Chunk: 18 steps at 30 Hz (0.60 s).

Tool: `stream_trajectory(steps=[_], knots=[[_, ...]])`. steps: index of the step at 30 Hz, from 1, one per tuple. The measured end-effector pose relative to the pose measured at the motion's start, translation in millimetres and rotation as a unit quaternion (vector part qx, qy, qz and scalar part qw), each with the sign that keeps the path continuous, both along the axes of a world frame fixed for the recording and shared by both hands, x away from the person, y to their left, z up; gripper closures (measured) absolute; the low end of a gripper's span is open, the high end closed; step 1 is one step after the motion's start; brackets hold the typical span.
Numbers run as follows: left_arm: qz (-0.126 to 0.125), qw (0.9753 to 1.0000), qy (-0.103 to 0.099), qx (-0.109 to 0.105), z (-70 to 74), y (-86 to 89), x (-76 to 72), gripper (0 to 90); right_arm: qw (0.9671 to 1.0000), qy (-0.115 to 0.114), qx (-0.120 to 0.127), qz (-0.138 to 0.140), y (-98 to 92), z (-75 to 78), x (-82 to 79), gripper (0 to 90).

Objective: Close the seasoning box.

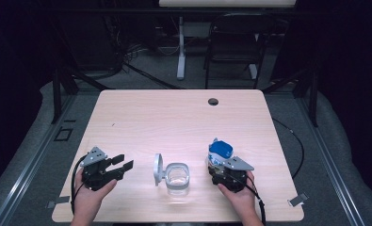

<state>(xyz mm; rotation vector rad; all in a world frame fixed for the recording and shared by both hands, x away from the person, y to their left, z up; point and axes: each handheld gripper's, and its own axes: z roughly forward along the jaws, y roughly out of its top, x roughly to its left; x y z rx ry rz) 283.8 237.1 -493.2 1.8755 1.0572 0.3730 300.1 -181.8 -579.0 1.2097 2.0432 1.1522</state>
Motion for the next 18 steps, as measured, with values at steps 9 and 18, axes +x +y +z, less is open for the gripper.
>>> stream_trajectory(steps=[9,18], knots=[[0.004,1.0,-0.002,-0.002,0.3,2.1,0.5,52.1,0.9998,0.004,-0.018,-0.001,1.6,-3.5,1.7,34.7],[0.003,1.0,0.001,0.0,-0.6,1.5,0.8,52.1,1.0,-0.001,-0.004,-0.008,3.9,-6.8,4.3,34.6]])
